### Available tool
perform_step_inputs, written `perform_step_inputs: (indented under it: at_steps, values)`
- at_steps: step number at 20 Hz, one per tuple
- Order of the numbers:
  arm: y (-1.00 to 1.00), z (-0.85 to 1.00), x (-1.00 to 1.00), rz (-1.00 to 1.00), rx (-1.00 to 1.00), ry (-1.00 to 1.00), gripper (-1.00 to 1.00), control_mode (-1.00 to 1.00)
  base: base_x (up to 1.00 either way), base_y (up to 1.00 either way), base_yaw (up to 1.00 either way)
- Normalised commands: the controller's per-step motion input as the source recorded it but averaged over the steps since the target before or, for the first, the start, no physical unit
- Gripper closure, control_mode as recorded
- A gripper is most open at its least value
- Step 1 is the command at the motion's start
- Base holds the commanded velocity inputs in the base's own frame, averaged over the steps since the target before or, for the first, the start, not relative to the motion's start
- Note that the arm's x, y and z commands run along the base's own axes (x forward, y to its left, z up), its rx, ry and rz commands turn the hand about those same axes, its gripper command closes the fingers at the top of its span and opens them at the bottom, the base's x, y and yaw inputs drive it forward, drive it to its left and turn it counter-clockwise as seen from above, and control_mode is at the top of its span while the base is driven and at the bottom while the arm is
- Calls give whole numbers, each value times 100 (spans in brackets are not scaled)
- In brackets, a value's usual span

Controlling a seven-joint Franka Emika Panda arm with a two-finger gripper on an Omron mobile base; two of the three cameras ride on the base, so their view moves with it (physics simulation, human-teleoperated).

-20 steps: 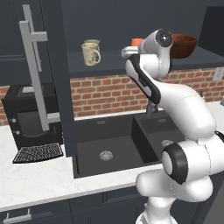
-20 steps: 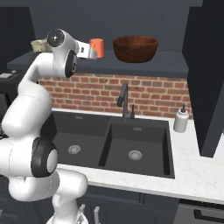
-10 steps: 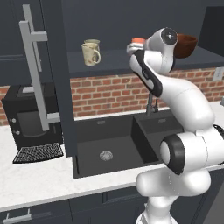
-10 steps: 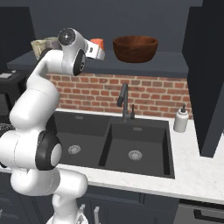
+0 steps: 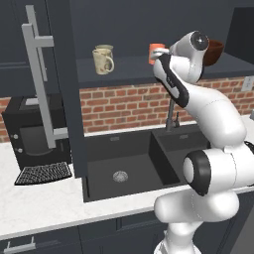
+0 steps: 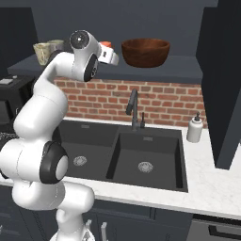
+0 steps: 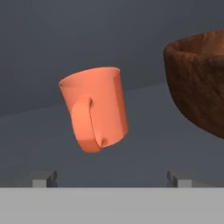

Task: Gather all objects into one cabinet and sort the glasses and bowls to opposite sides.

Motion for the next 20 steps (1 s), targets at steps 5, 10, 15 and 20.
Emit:
perform_step_inputs:
  at_steps: [5, 10, 15, 20]
  values:
    - [19, 0, 0, 0, 0, 0, -100, -100, 0, 0, 0]
    - [19, 0, 0, 0, 0, 0, -100, -100, 0, 0, 0]
    - [7, 5, 0, 0, 0, 0, -100, -100, 0, 0, 0]
    - [0, 12, 5, 0, 0, 0, -100, -100, 0, 0, 0]
